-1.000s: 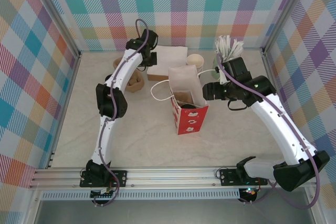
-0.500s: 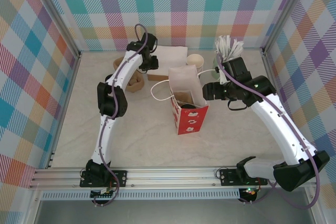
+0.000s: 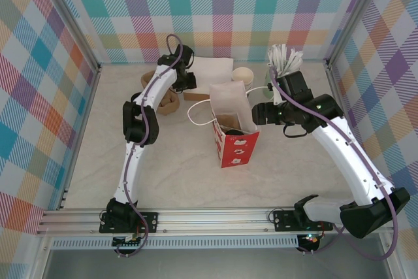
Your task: Pack the takeout coffee
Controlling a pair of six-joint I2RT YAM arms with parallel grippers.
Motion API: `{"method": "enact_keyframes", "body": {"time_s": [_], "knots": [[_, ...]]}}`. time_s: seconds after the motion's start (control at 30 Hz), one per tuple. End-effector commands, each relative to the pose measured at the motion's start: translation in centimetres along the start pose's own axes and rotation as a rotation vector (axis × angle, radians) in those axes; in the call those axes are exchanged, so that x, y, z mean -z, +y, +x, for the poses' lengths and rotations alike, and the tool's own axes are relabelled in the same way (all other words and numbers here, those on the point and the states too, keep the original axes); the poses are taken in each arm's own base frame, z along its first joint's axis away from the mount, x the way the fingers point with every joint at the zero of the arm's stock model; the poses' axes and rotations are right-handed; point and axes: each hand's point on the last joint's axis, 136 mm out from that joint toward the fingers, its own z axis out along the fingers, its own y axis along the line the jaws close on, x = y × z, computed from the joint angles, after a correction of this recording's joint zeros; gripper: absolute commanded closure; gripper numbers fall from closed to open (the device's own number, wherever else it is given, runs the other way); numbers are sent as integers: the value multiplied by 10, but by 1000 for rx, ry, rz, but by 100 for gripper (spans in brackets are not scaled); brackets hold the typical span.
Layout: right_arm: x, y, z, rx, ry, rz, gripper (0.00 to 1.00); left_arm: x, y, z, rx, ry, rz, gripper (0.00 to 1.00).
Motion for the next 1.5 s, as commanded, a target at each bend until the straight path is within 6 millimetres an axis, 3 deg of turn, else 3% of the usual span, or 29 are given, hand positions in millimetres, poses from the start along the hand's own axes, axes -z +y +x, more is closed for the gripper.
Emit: {"method": "enact_keyframes", "body": {"time_s": [0.0,0.33,0.5,1.13,1.47], "knots": [[0,-1,-1,-10,-6,-4,17,-5,0,-5,5,-7,13,60],[-1,-1,1,-10,1,-3,17,-12,13,-1,9,-2,-56,47],[-2,0,2,-10,4,-5,17,-14,15,0,14,1,-63,47],[-2,0,2,-13,6,-8,18,-35,12,8,46,34,-47,61],[-4,1,1,-12,10,-9,18,-48,17,16,25,40,-102,62]]}}
